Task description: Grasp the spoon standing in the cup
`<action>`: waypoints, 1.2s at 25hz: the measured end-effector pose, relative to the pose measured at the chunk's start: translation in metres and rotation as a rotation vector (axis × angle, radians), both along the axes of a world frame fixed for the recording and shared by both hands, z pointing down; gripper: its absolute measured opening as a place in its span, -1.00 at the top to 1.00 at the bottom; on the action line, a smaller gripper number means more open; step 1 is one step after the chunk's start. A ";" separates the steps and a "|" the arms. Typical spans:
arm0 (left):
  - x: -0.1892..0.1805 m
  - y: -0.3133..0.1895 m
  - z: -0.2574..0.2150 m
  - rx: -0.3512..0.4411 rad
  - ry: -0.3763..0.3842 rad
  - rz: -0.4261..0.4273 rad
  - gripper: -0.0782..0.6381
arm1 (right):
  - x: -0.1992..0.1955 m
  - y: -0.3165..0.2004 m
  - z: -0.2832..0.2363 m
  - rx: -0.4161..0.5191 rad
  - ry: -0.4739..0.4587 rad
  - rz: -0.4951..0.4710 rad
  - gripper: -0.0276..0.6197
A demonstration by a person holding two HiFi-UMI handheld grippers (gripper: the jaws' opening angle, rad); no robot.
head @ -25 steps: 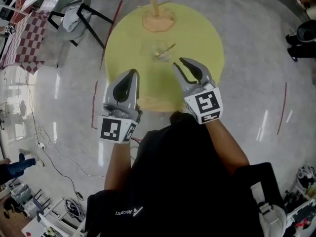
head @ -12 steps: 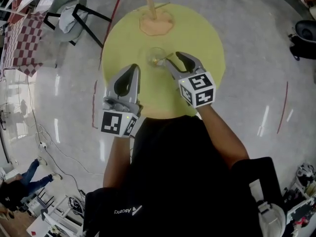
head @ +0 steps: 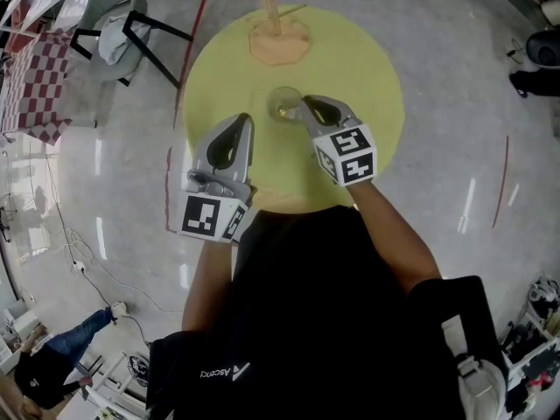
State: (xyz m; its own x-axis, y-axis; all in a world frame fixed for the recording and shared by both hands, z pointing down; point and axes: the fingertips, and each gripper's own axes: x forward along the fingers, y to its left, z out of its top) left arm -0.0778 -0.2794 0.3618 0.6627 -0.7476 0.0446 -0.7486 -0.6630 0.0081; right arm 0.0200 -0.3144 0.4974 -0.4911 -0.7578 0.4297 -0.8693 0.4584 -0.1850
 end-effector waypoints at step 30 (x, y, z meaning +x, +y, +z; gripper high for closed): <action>-0.011 0.019 -0.068 0.132 0.033 0.073 0.75 | -0.003 0.068 -0.189 0.341 -0.096 -0.102 0.89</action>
State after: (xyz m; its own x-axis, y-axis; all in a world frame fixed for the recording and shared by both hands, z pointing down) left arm -0.0891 -0.2607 0.2936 0.7151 -0.6951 -0.0734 -0.6989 -0.7128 -0.0589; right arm 0.0170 -0.2465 0.3087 -0.5974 -0.7944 0.1096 -0.8019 0.5913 -0.0852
